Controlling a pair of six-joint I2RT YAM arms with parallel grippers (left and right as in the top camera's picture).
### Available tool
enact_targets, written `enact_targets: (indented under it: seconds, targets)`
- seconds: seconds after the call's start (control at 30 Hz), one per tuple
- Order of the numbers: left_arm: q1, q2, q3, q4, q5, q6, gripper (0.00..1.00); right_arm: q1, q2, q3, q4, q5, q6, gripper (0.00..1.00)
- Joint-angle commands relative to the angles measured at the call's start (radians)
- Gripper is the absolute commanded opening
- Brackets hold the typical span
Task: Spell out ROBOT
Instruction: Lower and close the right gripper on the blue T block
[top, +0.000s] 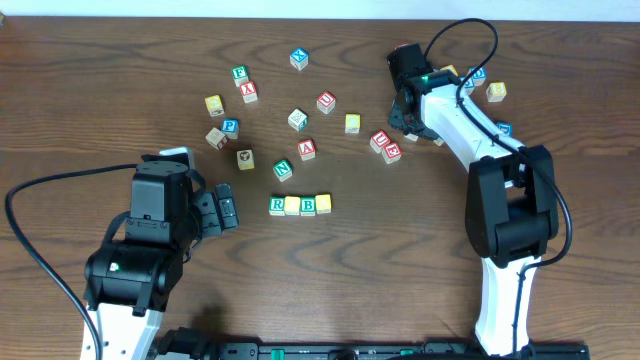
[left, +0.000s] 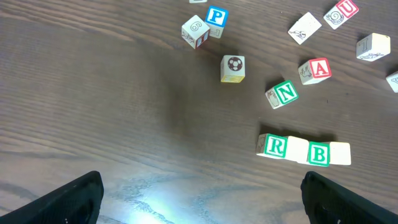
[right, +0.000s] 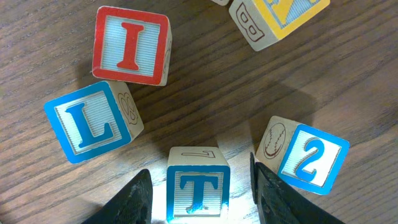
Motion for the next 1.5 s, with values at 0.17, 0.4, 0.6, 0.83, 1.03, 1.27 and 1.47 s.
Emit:
enact_targets:
  seconds: [0.17, 0.4, 0.6, 0.83, 1.03, 1.27, 1.47]
  targets:
    - [0.005, 0.0, 0.022, -0.002, -0.005, 0.013, 1.0, 0.0, 0.054, 0.013, 0.008, 0.016, 0.031, 0.42]
    - [0.005, 0.0, 0.022, -0.002, -0.005, 0.012, 1.0, 0.0, 0.057, 0.013, 0.031, 0.017, 0.031, 0.4]
    - [0.005, 0.0, 0.022, -0.002, -0.005, 0.012, 1.0, 0.0, 0.057, 0.013, 0.03, 0.017, 0.027, 0.35]
    - [0.005, 0.0, 0.022, -0.002, -0.005, 0.013, 1.0, 0.0, 0.057, 0.013, 0.022, 0.017, 0.028, 0.26]
    - [0.005, 0.0, 0.022, -0.002, -0.005, 0.012, 1.0, 0.0, 0.057, 0.013, 0.023, 0.017, 0.031, 0.2]
    - [0.005, 0.0, 0.022, -0.002, -0.005, 0.012, 1.0, 0.0, 0.057, 0.013, 0.023, 0.016, 0.031, 0.19]
    - [0.005, 0.0, 0.022, -0.002, -0.005, 0.012, 1.0, 0.0, 0.047, 0.016, 0.019, 0.009, -0.011, 0.2]
